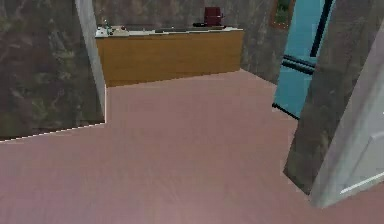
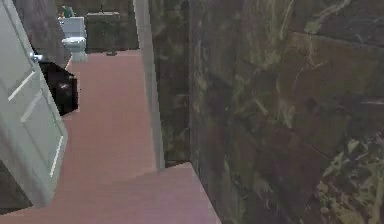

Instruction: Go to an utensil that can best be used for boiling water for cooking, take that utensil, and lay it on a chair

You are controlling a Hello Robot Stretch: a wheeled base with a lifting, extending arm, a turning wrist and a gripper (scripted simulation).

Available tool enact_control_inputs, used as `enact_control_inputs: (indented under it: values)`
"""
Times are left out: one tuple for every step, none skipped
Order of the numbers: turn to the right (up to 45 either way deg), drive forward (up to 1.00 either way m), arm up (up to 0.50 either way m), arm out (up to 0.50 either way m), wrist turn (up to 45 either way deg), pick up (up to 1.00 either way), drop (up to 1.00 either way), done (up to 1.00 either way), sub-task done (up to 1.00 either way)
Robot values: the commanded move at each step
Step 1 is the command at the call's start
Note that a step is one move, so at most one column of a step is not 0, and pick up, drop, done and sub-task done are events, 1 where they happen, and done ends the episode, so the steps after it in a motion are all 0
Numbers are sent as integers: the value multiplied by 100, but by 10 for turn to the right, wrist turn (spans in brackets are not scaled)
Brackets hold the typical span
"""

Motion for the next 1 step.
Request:
enact_control_inputs:
  values:
    - [0, 100, 0, 0, 0, 0, 0, 0, 0]
